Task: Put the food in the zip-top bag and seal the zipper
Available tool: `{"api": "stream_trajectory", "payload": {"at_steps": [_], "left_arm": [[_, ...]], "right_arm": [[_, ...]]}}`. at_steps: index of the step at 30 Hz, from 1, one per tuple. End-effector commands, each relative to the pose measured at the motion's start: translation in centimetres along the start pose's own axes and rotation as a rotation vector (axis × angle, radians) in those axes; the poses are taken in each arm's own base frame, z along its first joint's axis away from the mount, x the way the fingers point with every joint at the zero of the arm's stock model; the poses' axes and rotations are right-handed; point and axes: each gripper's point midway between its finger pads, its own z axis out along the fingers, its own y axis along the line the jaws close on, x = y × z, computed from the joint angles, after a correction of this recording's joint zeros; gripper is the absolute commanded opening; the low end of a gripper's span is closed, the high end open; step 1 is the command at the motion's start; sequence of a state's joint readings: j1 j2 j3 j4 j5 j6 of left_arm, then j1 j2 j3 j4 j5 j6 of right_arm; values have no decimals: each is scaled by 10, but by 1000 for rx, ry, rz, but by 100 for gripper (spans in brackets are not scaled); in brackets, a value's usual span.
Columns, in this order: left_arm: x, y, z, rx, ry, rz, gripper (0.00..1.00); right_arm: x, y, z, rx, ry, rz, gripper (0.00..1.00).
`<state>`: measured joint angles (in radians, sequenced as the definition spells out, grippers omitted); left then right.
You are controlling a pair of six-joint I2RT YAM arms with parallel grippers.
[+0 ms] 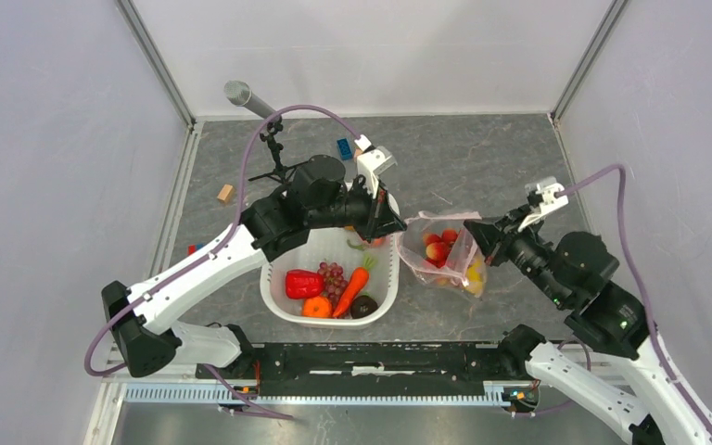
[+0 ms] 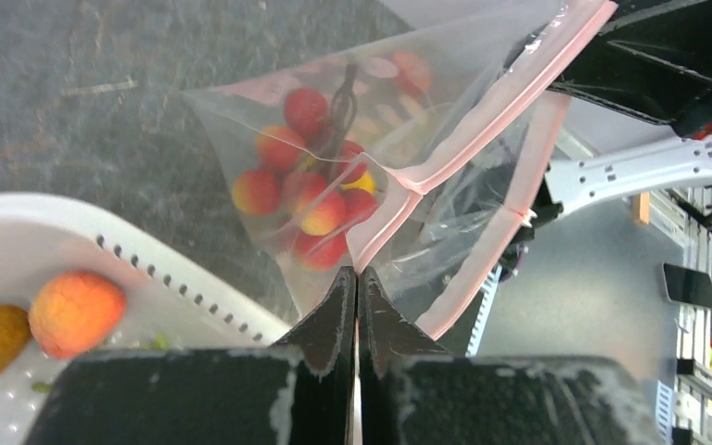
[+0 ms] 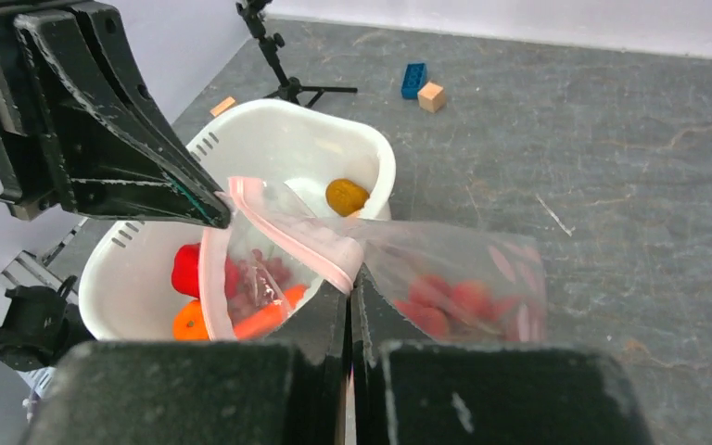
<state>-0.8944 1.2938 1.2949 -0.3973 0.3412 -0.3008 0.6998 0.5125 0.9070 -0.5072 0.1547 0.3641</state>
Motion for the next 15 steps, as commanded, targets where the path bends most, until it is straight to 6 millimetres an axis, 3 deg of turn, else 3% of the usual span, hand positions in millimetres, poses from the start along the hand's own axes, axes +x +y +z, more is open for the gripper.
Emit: {"api": "stream_trajectory", "payload": {"at_steps": [1, 3, 5, 8, 10, 12, 13, 14, 15], "left_arm": [[-38, 9, -2, -69, -108, 39, 2], [-37, 10, 4, -59, -128, 18, 2], [-42, 13, 5, -70, -161, 11, 2], [-46, 29, 5, -143, -200, 22, 2], [-39, 50, 10, -208, -182, 19, 2], [-30, 59, 14, -211, -134, 1, 5], [-26, 56, 15, -184, -123, -7, 16], [-25, 53, 15, -159, -125, -11, 41], [-25, 46, 13, -126, -135, -10, 57]], "right_arm": [[-8, -1, -2, 43, 153, -88, 0], [20, -21, 3, 142, 280, -130, 0], [27, -29, 4, 188, 321, -152, 0], [0, -14, 7, 112, 224, -158, 0], [-20, 4, 6, 22, 151, -160, 0], [-33, 7, 4, 16, 107, -153, 0], [-36, 4, 5, 37, 99, -146, 0], [-38, -2, 4, 73, 90, -139, 0], [-40, -8, 4, 111, 79, -132, 0]]}}
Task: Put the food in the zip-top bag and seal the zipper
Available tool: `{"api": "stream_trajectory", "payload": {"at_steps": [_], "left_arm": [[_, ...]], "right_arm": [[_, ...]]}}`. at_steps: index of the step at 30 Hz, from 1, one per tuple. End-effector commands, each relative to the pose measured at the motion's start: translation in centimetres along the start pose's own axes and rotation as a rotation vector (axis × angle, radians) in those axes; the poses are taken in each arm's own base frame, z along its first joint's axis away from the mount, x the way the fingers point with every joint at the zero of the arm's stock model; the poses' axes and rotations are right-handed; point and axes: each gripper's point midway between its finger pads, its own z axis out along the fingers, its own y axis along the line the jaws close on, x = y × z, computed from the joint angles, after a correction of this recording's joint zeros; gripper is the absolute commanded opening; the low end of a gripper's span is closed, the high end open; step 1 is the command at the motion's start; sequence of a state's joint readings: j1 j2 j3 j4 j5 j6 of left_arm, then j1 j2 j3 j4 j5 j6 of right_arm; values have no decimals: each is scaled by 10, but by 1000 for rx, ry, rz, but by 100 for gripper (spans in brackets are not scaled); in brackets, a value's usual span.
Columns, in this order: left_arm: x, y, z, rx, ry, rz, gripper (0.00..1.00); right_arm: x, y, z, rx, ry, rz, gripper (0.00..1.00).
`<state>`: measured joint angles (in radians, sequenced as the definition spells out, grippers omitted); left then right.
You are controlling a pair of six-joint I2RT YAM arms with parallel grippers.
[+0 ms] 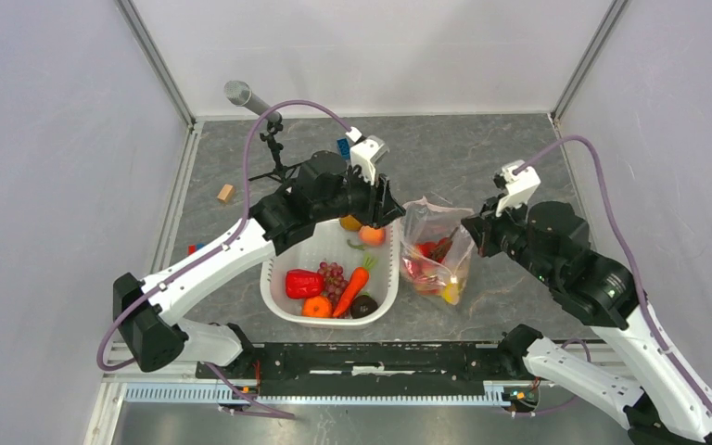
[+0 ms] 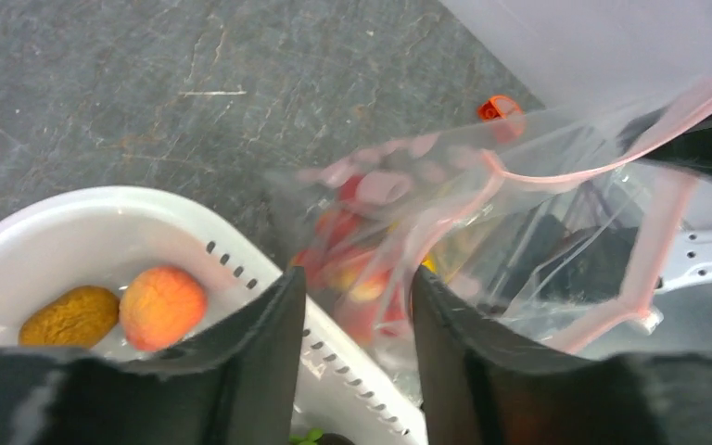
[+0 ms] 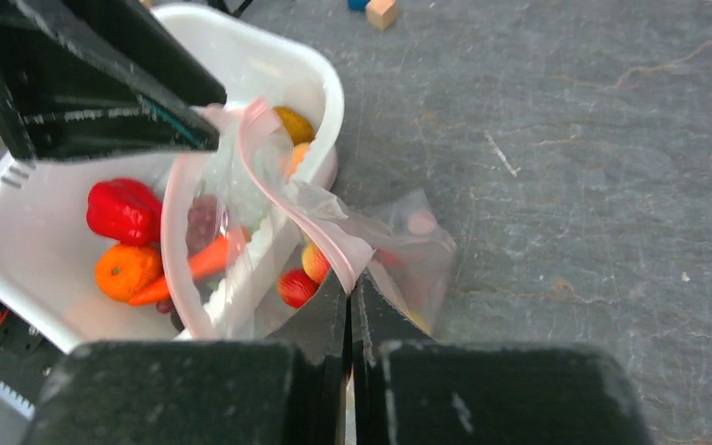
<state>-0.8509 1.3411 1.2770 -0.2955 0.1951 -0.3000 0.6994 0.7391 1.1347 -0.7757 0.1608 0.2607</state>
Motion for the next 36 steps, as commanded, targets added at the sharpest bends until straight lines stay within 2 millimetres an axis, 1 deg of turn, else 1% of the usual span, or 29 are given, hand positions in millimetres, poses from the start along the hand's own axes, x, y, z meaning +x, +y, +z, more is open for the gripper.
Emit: {"api": "stream_trajectory", "payload": {"at_steps": [1, 2, 3, 5, 7, 8, 10, 12, 15, 17, 18, 20, 22, 25, 28, 30, 31, 32, 34, 36], "left_arm": [[-9, -8, -5, 76, -50, -7, 62], [-10, -13, -11, 99, -60, -2, 65], [-11, -16, -19, 109, -69, 5, 70], [-7, -16, -35, 101, -70, 37, 77], [6, -2, -48, 30, -59, 67, 86], [15, 9, -54, -25, -53, 81, 90], [37, 30, -64, -120, -11, 92, 95], [63, 45, -72, -184, 58, 83, 100], [112, 65, -82, -265, 213, 49, 100], [143, 72, -88, -288, 322, 31, 100], [156, 73, -89, -276, 368, 34, 100], [176, 74, -93, -261, 455, 42, 100], [186, 70, -96, -226, 526, 54, 100], [188, 71, -101, -213, 573, 99, 100], [186, 79, -102, -220, 579, 159, 100], [189, 79, -108, -164, 634, 239, 100], [193, 83, -111, -166, 662, 273, 100], [192, 86, -110, -165, 663, 268, 100], [194, 82, -106, -90, 693, 299, 100], [195, 97, -104, -140, 741, 340, 100]], "right_arm": [[-48, -13, -18, 76, -179, 31, 0], [-50, -18, -20, 102, -191, 41, 0], [-53, -20, -21, 114, -202, 45, 0], [-59, -22, -24, 123, -234, 60, 0], [-62, -21, -24, 119, -259, 71, 0], [-61, -20, -23, 113, -264, 74, 0], [-51, -17, -15, 92, -247, 79, 0], [-37, -13, -5, 73, -218, 84, 0], [-17, -10, 7, 51, -188, 98, 0], [-8, -7, 12, 32, -182, 107, 0], [-3, -6, 15, 26, -175, 109, 0], [3, -5, 18, 20, -165, 110, 0], [6, -4, 21, 12, -157, 110, 0], [9, -2, 23, 1, -147, 102, 0], [10, -1, 25, -5, -145, 95, 0], [10, 1, 25, -15, -148, 90, 0], [9, 1, 25, -18, -150, 87, 0], [10, 2, 25, -23, -149, 84, 0], [10, 3, 26, -26, -150, 79, 0], [12, 3, 28, -30, -146, 76, 0]]}}
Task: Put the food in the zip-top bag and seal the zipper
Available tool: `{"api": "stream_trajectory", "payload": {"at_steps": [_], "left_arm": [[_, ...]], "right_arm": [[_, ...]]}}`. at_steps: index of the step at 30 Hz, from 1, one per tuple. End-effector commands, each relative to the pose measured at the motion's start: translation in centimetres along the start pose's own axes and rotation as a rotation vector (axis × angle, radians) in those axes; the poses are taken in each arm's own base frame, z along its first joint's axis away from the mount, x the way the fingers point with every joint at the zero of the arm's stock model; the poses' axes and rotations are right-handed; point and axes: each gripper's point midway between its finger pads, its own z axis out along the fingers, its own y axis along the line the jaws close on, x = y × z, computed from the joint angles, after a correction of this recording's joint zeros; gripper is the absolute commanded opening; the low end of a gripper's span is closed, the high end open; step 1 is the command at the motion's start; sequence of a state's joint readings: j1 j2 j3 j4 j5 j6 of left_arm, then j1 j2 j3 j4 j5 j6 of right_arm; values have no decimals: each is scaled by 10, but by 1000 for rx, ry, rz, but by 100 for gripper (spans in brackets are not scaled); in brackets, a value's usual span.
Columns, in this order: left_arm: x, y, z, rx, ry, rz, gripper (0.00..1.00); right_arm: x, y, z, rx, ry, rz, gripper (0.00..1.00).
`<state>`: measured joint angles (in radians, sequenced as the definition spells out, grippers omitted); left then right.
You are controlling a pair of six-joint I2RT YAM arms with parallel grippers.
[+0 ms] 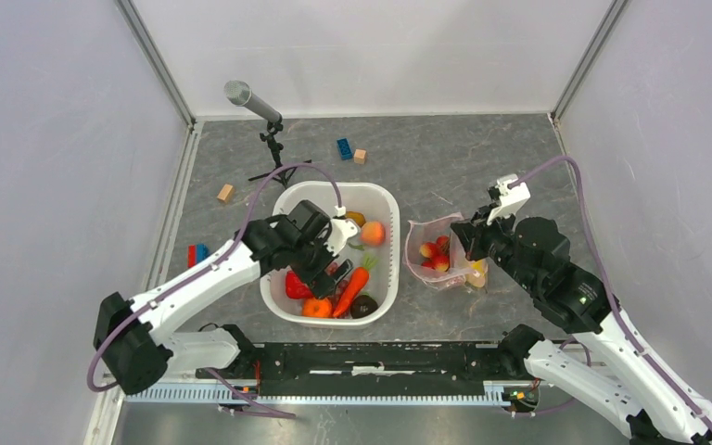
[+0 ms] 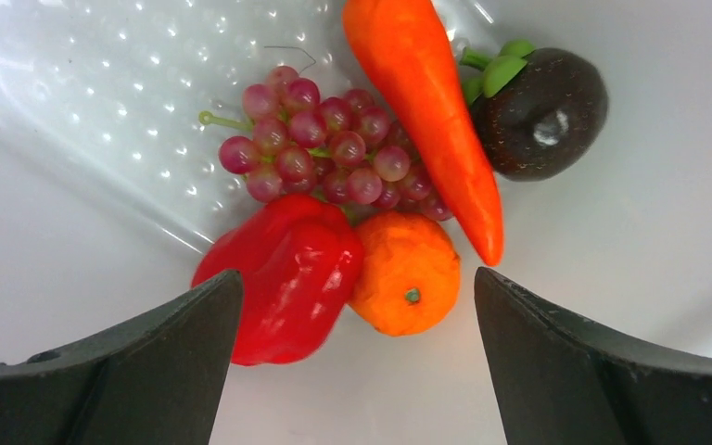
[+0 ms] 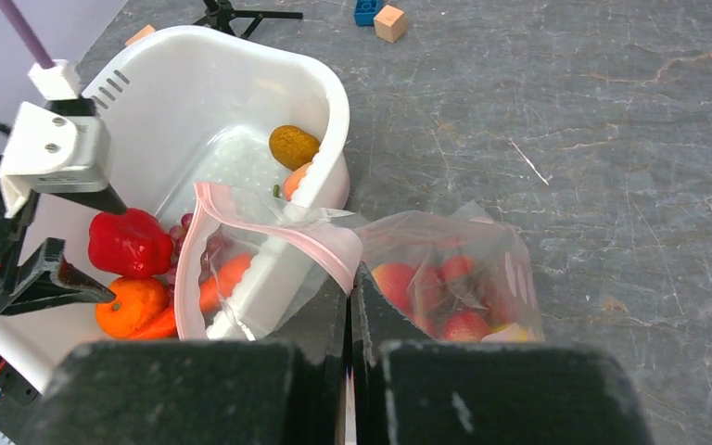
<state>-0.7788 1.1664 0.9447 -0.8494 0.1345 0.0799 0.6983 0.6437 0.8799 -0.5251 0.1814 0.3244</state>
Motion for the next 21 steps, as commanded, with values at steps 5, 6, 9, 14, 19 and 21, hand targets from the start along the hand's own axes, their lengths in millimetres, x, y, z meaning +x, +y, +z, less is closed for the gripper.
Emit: {"api": "stream_trajectory", "payload": {"at_steps": [5, 6, 9, 14, 19, 21], "left_arm": [[29, 15, 20, 95, 250, 210, 100], [34, 14, 23, 114, 271, 218, 100], [42, 22, 29, 91, 330, 224, 100], [56, 31, 37, 72, 410, 217, 93], [18, 24, 25, 86, 292, 203, 54], [1, 23, 15, 71, 219, 201, 49]], "right_arm": [[-12, 10, 2, -54, -50, -7, 0], [-12, 10, 2, -53, -53, -8, 0], [-13, 9, 1, -52, -55, -9, 0], [-12, 10, 1, -57, -57, -7, 0], [-11, 10, 1, -56, -62, 2, 0], [-12, 9, 1, -55, -67, 6, 0]]}}
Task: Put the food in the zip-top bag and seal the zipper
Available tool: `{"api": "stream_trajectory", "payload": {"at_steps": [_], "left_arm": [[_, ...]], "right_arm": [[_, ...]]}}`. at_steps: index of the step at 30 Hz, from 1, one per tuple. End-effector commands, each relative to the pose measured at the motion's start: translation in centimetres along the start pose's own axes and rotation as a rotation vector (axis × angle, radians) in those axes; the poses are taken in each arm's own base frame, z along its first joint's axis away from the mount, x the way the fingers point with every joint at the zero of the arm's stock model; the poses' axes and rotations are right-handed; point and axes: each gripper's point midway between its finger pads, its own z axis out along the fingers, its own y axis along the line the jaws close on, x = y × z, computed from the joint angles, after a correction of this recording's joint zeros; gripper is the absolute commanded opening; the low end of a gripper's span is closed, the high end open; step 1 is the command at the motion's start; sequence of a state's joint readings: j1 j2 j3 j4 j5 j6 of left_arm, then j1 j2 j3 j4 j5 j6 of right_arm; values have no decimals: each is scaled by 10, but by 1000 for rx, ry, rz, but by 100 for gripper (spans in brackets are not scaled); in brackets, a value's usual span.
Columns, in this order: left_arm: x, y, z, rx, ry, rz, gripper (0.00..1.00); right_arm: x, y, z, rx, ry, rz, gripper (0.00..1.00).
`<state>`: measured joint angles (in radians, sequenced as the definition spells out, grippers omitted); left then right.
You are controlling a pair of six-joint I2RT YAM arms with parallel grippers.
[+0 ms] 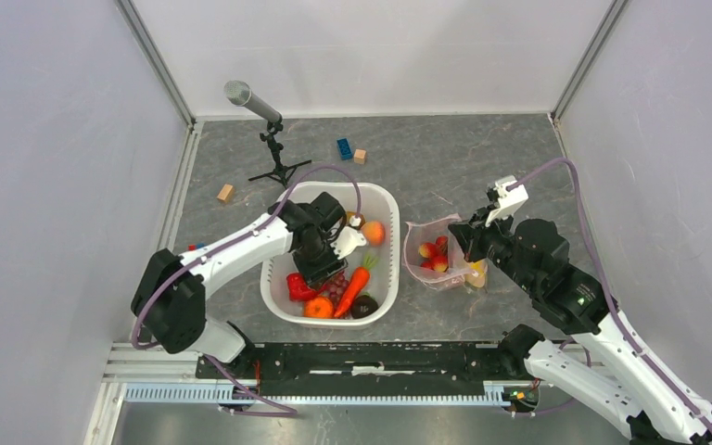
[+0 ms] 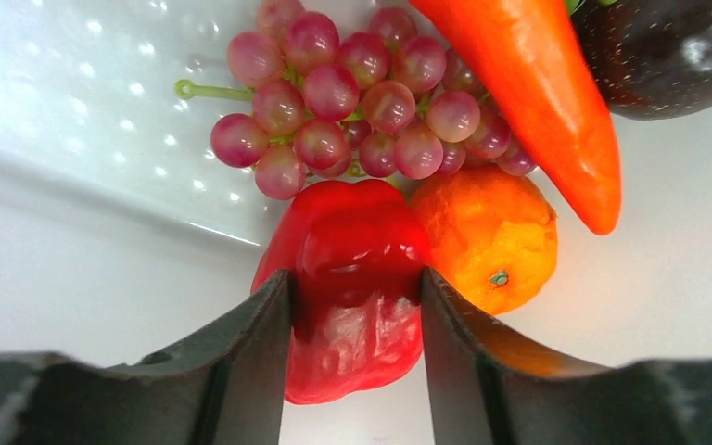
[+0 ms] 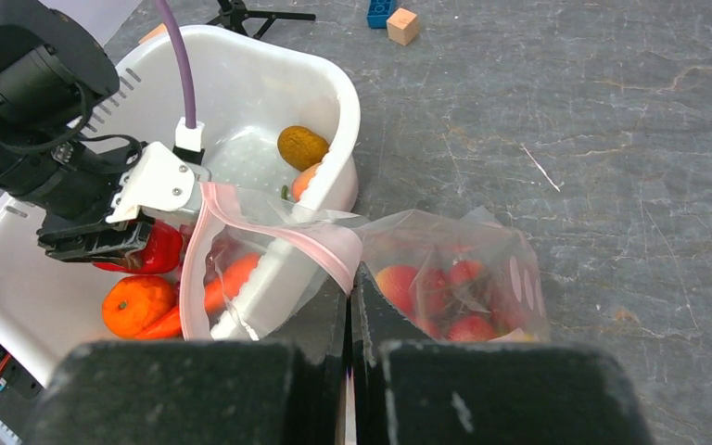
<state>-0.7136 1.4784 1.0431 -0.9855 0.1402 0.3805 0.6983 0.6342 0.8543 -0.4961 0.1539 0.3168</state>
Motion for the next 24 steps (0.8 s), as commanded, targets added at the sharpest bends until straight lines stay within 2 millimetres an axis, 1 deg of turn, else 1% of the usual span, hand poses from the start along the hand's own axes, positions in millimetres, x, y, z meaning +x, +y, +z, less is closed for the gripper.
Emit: {"api": "stream_trajectory", "payload": {"at_steps": [1, 3, 7, 11, 14, 15, 16, 17, 18, 21, 22, 24], "left_arm": [[-30, -2, -37, -15, -149, 21, 45], [-39, -2, -52, -40, -229, 32, 38], [-48, -3, -77, -90, -375, 57, 32], [-57, -7, -97, -115, -496, 54, 32], [-70, -14, -117, -111, -629, 67, 29], [-75, -17, -125, -109, -679, 71, 29], [-81, -19, -134, -110, -733, 64, 28], [-88, -22, -145, -111, -798, 66, 28], [-94, -28, -155, -87, -857, 59, 28], [-113, -61, -194, 52, -1063, 116, 26], [-118, -67, -210, 74, -1134, 126, 25], [-126, -78, -234, 123, -1253, 134, 25]], "right_arm": [[-16, 5, -2, -23, -64, 12, 0], [-15, 4, -2, -21, -66, 18, 0], [-14, 5, -2, -24, -71, 34, 0], [-12, 7, -1, -35, -70, 51, 0], [-10, 9, 0, -46, -71, 63, 0], [-37, 15, -10, -67, -134, 77, 0], [-10, 10, 1, -51, -74, 73, 0], [-8, 11, 2, -54, -71, 77, 0], [-7, 11, 3, -56, -71, 81, 0], [-4, 13, 6, -65, -67, 94, 0], [-3, 14, 7, -68, -66, 97, 0], [-2, 15, 8, -76, -66, 106, 0]]}}
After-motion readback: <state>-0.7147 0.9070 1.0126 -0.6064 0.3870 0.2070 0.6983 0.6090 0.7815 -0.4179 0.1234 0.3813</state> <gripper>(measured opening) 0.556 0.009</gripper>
